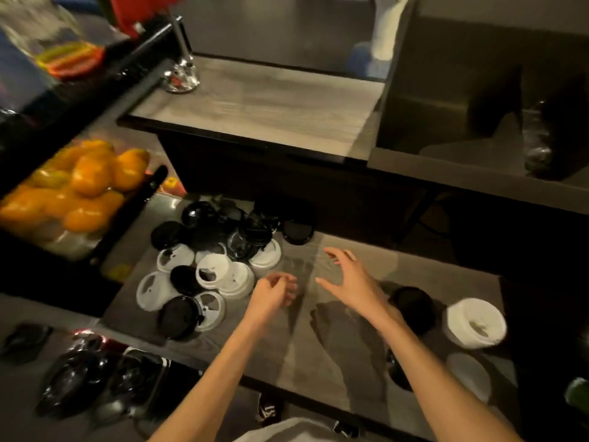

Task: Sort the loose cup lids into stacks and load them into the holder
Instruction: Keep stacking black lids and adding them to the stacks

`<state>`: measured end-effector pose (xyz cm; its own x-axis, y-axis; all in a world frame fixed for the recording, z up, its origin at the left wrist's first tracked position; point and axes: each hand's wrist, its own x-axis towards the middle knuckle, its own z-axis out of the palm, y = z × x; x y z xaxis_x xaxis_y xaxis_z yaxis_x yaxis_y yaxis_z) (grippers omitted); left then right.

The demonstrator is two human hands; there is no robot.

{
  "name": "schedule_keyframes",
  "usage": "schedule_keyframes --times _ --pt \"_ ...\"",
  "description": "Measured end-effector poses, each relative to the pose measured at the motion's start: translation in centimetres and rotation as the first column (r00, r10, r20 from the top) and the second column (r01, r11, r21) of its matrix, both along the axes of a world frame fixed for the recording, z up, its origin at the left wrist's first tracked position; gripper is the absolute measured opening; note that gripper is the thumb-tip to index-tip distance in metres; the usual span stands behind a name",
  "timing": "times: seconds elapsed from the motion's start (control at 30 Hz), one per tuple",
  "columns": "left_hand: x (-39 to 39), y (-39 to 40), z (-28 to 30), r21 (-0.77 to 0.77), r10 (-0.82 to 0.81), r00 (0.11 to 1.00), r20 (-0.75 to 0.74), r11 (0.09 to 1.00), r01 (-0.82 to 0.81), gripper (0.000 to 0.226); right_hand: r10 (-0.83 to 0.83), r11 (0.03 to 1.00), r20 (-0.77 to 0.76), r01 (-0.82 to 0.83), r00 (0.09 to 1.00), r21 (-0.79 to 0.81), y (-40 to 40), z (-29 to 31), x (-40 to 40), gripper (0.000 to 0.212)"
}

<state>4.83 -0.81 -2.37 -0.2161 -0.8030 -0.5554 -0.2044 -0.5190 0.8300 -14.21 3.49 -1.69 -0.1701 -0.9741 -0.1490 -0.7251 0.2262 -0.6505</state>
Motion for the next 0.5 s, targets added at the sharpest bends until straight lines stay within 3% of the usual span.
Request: schedule_keyframes --times 0.17,0.3,0.5 --pt "5.4 -2.9 -0.7 -0.061 0.080 0.993 0.085 0.995 -0.075 0.022 0.154 0.988 -0.075 -0.152 0.985 0.032 -9.5 0.2 4.9 0.077" --pt "7.6 -5.5 -0.8 -0.168 0.077 0.981 0.180 0.985 -0.047 0.017 0.167 0.983 -0.184 -0.149 0.969 0.111 -15.6 -0.3 7.3 0.083" --pt "8.4 -7.6 -0.6 -0.165 0.075 0.987 0.143 0.985 -0.051 0.019 0.190 0.923 -0.269 -0.078 0.944 0.378 -19.2 -1.9 8.4 0.082"
